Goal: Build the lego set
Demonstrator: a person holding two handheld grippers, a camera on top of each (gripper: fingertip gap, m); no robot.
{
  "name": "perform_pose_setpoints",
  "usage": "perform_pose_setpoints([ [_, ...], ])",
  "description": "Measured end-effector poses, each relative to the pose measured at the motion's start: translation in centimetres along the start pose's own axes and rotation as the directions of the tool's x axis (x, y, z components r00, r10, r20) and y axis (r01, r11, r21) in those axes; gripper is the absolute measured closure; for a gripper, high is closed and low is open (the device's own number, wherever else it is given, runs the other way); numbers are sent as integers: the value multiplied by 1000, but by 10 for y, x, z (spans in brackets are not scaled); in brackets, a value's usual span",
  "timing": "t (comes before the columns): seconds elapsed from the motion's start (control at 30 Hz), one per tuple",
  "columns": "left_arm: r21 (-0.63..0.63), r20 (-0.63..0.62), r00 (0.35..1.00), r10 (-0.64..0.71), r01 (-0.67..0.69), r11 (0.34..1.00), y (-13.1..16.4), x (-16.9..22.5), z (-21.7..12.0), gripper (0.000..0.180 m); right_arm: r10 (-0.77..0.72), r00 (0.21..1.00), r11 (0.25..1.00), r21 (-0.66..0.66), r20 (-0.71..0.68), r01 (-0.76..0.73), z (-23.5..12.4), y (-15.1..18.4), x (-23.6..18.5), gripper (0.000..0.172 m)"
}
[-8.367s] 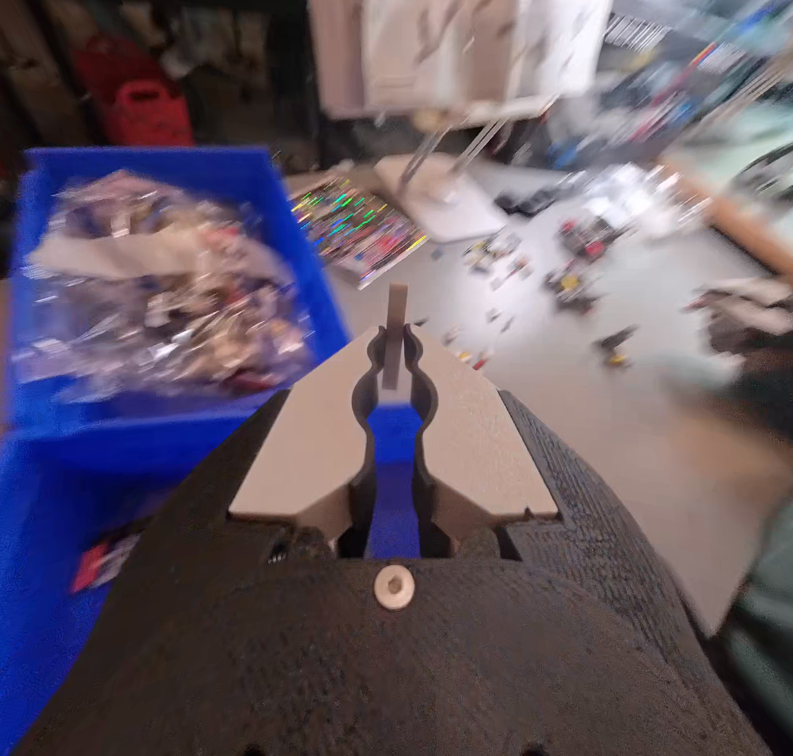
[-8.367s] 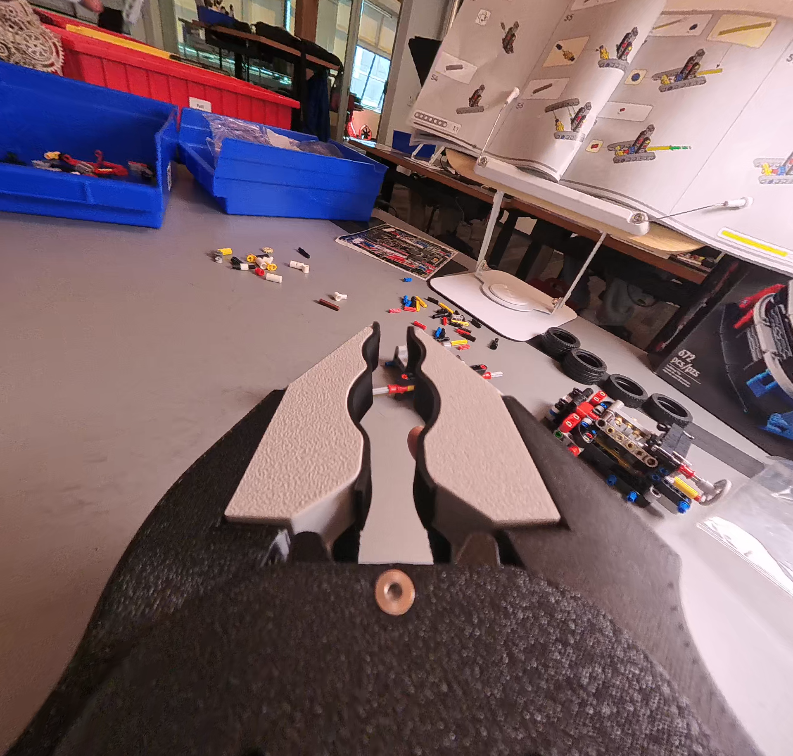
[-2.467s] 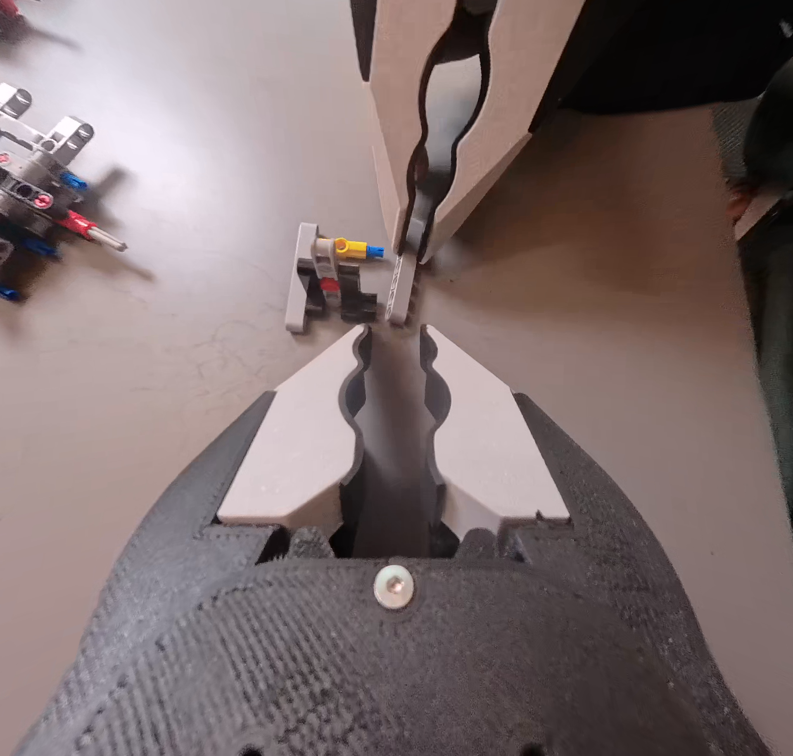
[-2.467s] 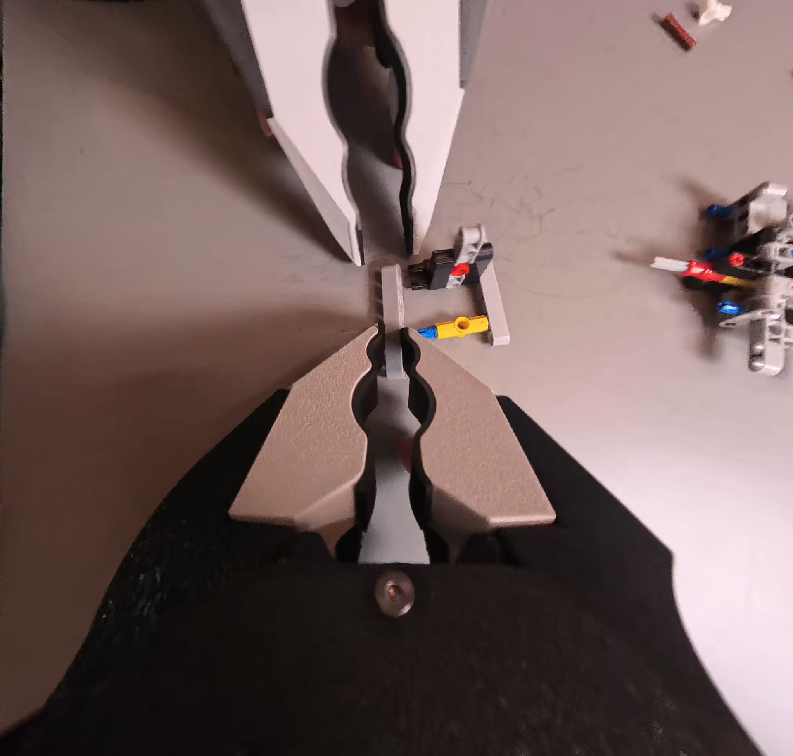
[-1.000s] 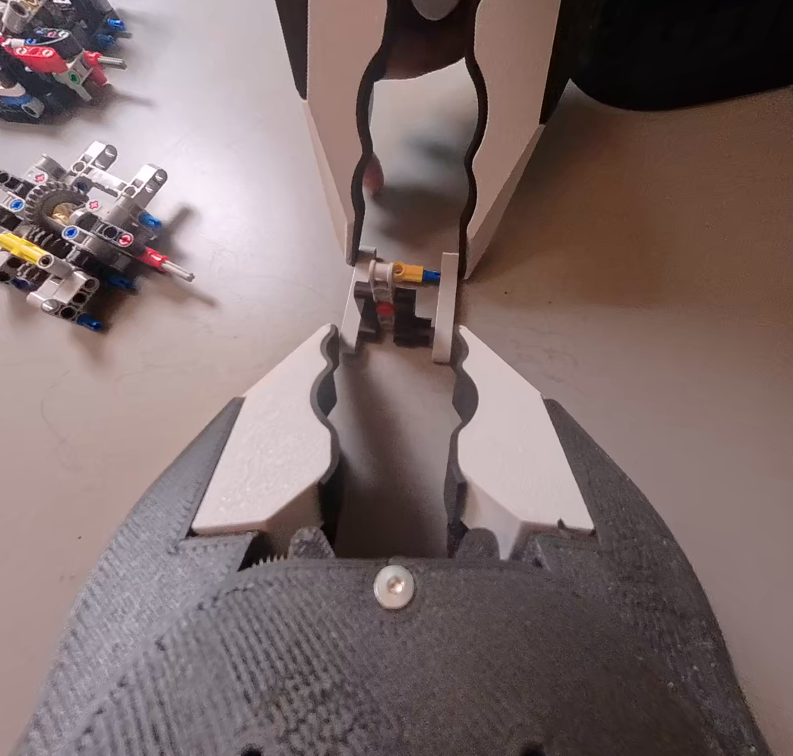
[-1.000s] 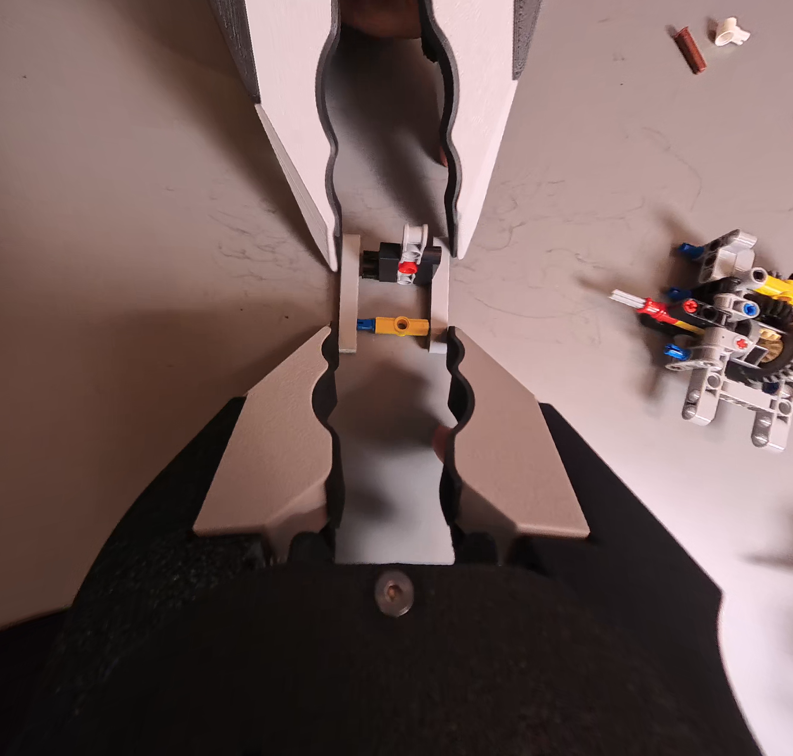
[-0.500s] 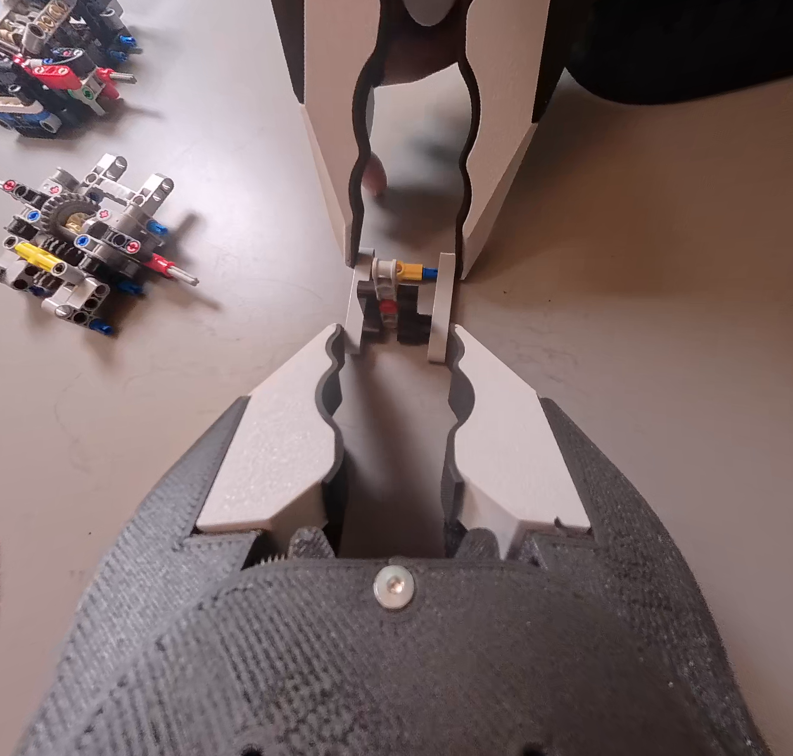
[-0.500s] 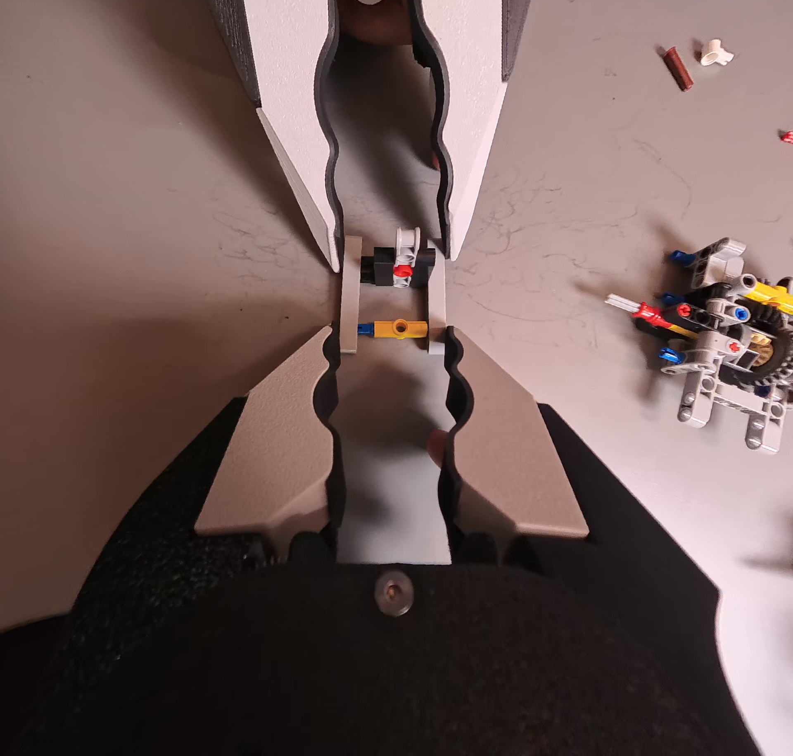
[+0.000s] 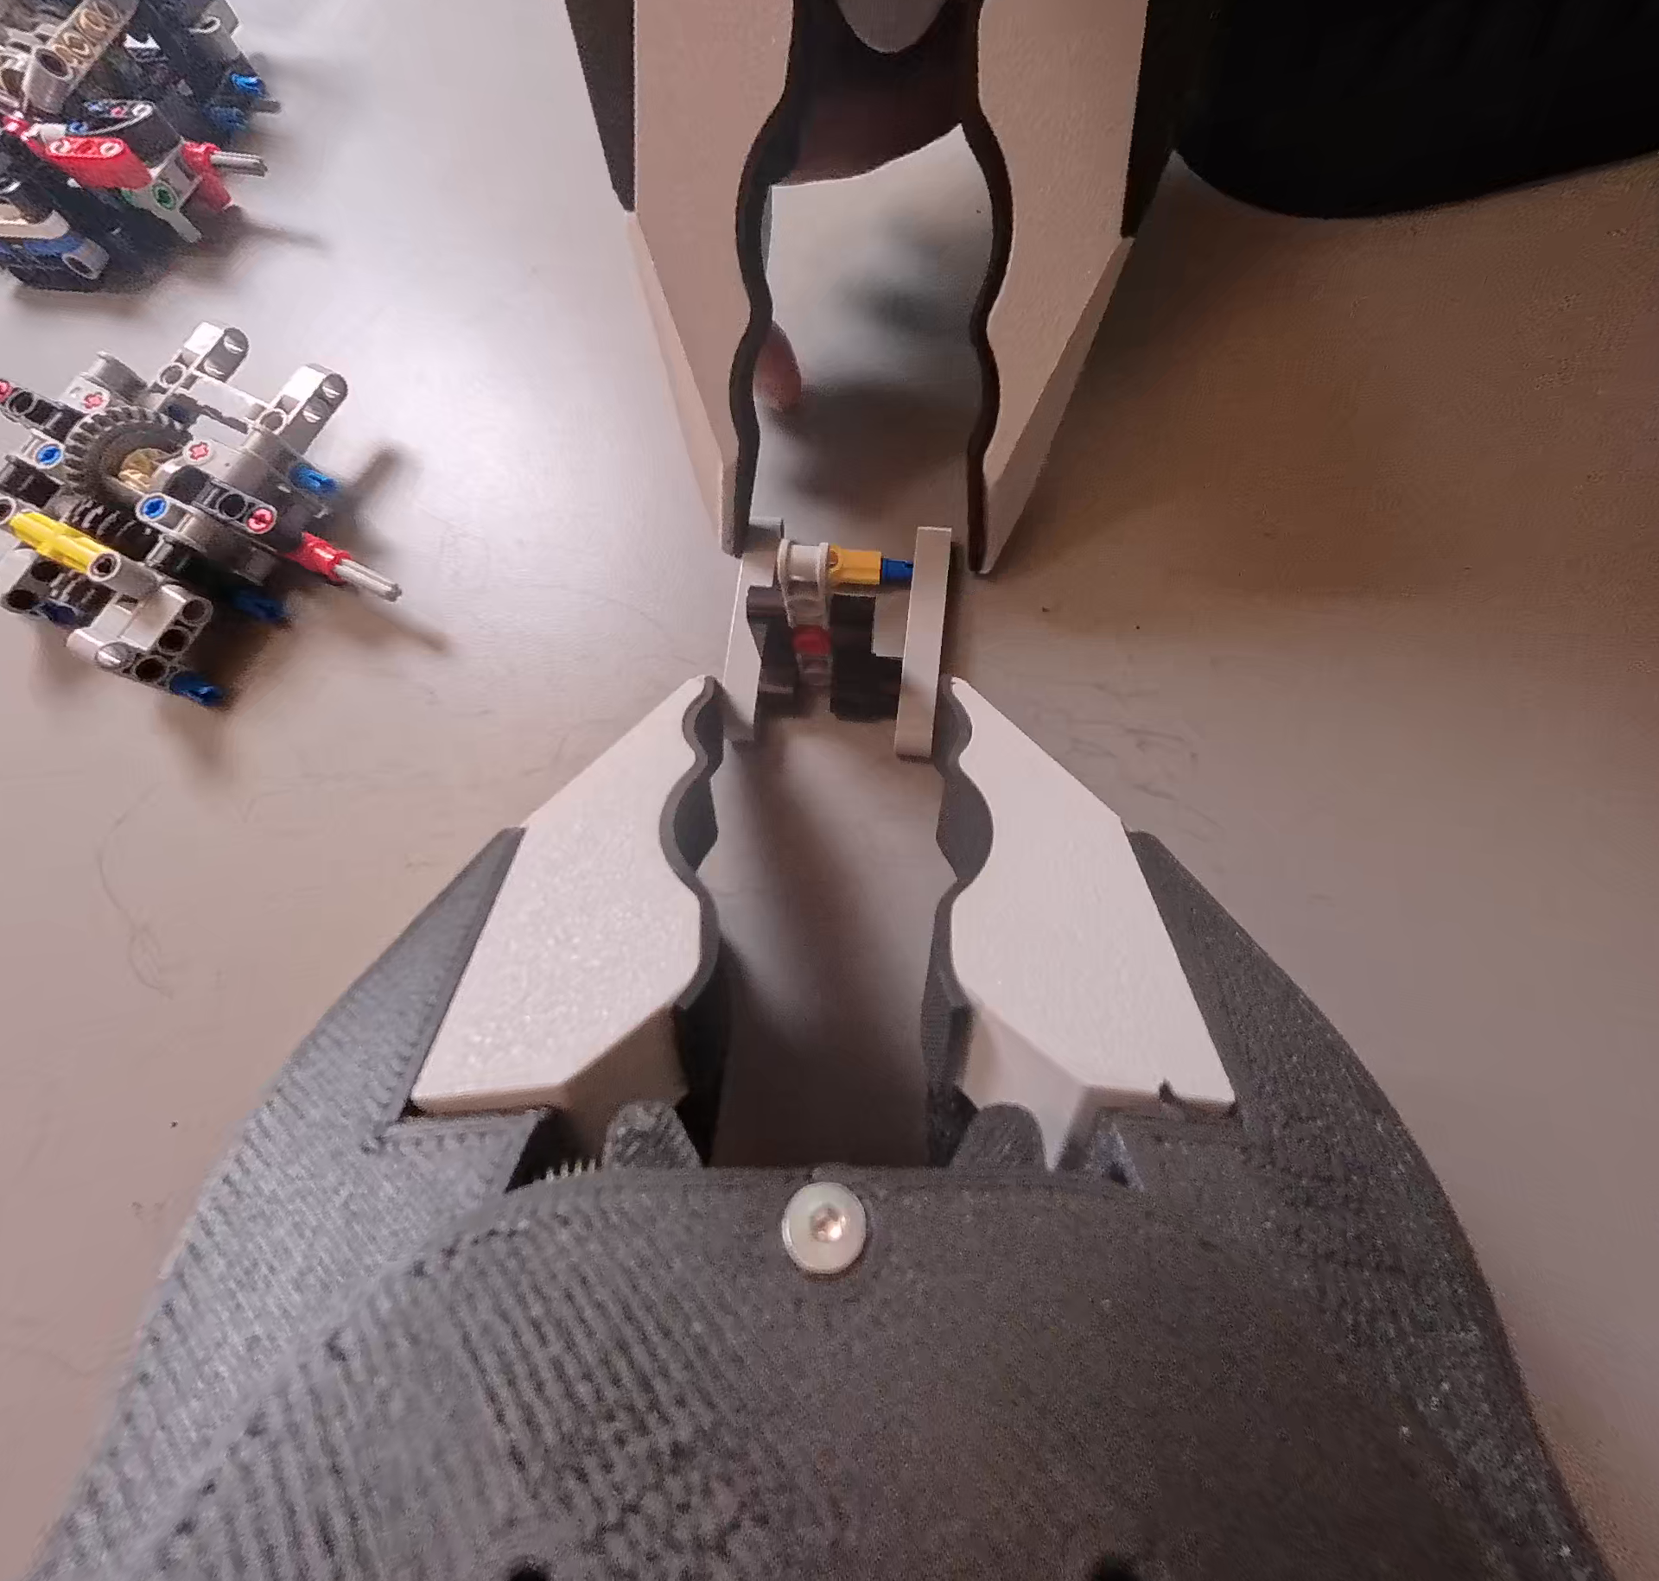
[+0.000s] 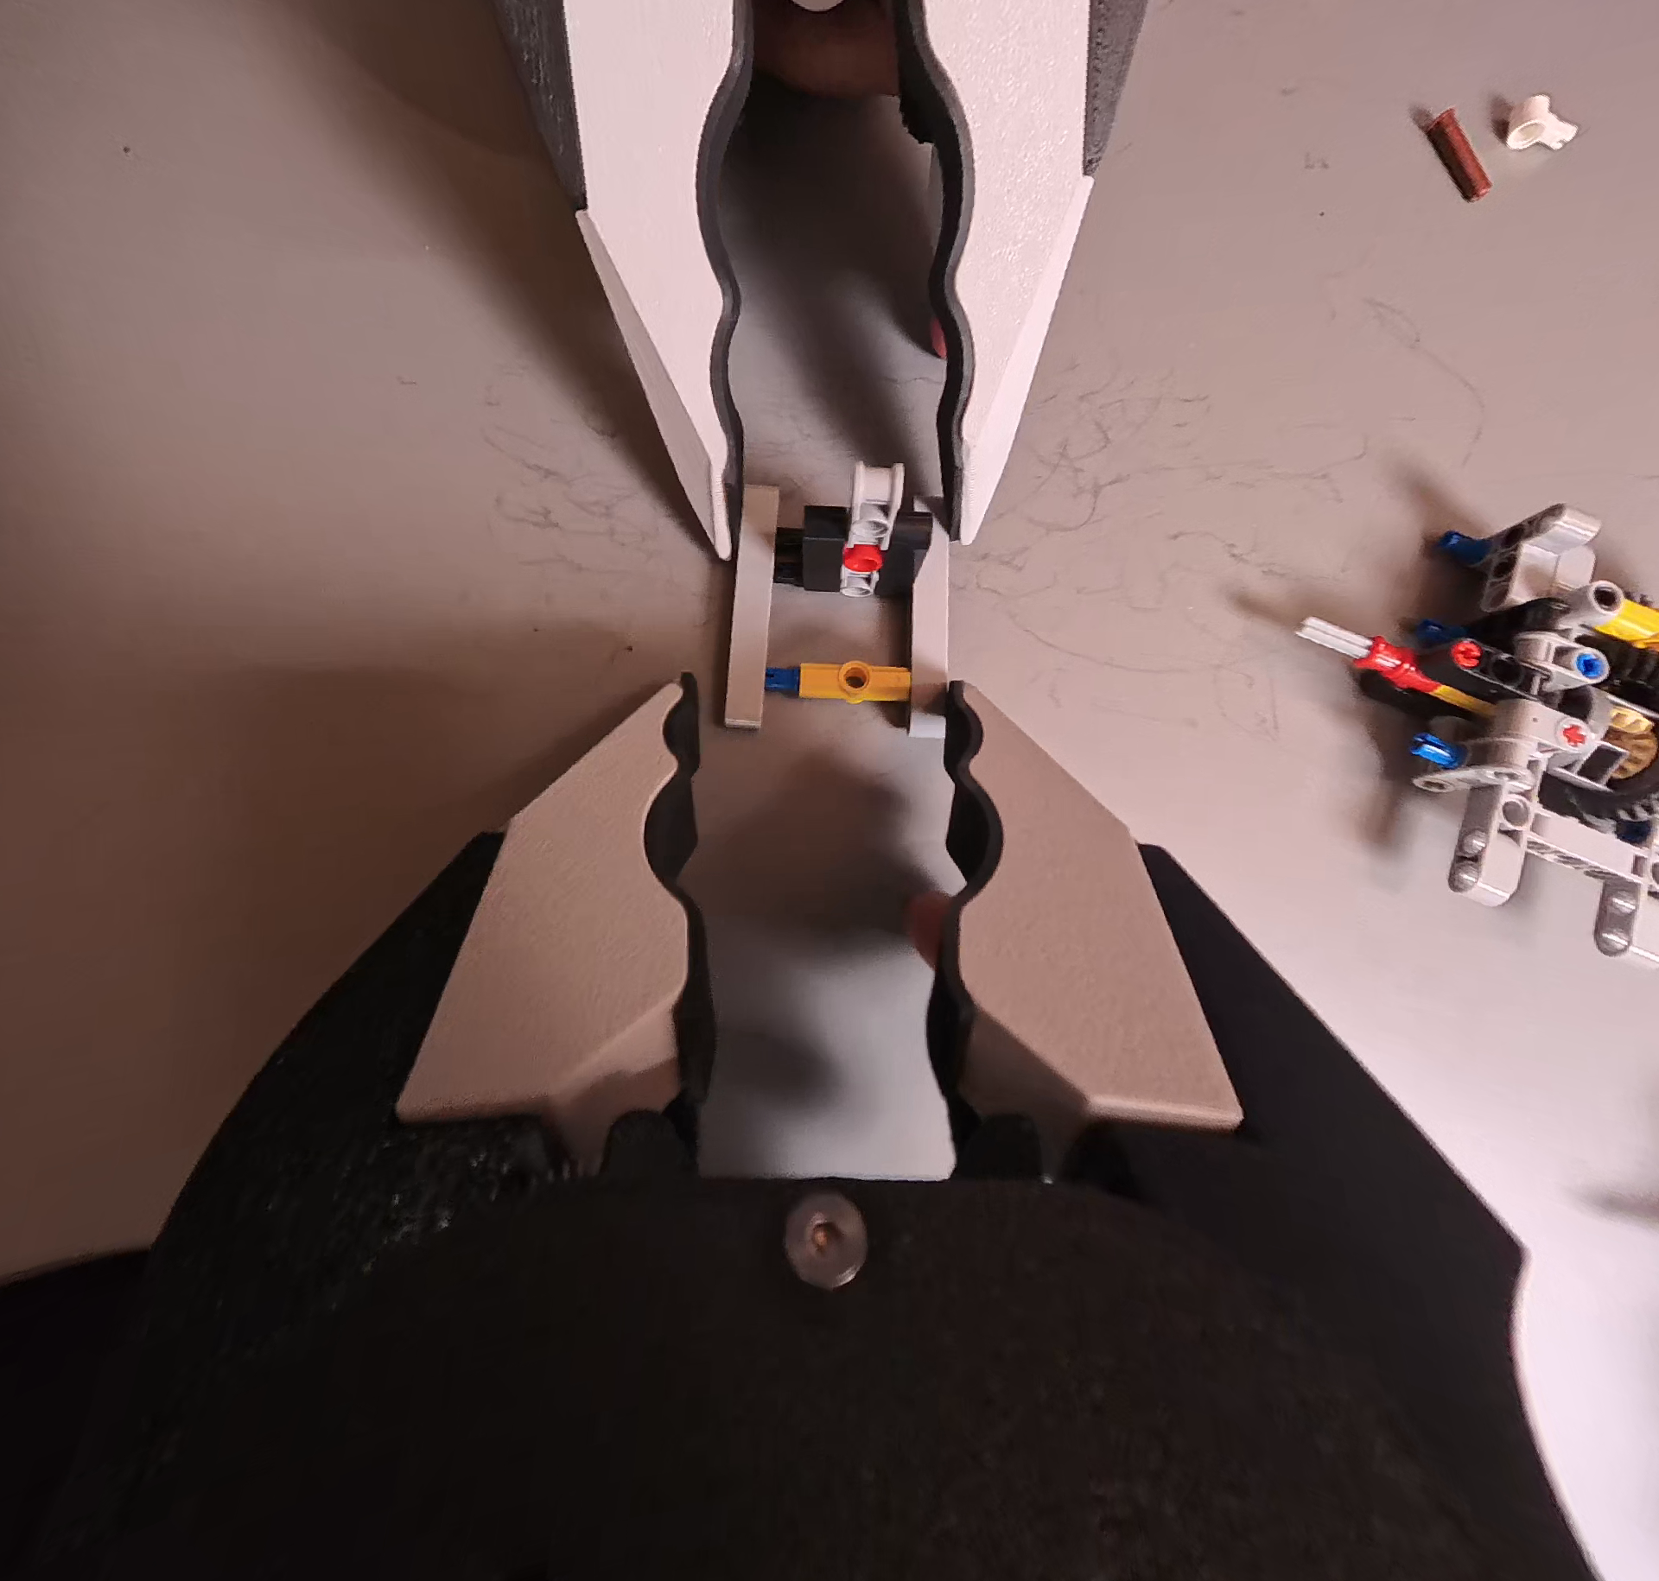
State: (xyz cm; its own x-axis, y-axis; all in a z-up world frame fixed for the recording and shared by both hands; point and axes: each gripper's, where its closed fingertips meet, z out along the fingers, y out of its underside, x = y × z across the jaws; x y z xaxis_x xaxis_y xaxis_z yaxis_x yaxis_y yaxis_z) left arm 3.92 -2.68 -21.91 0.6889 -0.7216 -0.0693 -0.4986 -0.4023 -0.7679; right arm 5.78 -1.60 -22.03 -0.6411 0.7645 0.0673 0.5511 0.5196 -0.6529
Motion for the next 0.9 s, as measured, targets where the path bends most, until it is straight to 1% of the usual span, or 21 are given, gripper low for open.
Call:
perform_pose_setpoints([
  [0.1, 0, 0, 1000, -2, 2, 1000, 0, 0, 0, 134, 3, 1000, 1000, -1, -3, -3, 0, 0, 0, 118],
  [0.17, 0, 0, 1000, -1, 1, 1000, 0, 0, 0, 134, 7, 1000, 1000, 2, -14, -7, 0, 0, 3, 124],
  [0.9, 0, 9, 1000, 3, -3, 1000, 1, 2, -2, 134, 4, 1000, 1000, 0, -4, -4, 2, -2, 2, 126],
])
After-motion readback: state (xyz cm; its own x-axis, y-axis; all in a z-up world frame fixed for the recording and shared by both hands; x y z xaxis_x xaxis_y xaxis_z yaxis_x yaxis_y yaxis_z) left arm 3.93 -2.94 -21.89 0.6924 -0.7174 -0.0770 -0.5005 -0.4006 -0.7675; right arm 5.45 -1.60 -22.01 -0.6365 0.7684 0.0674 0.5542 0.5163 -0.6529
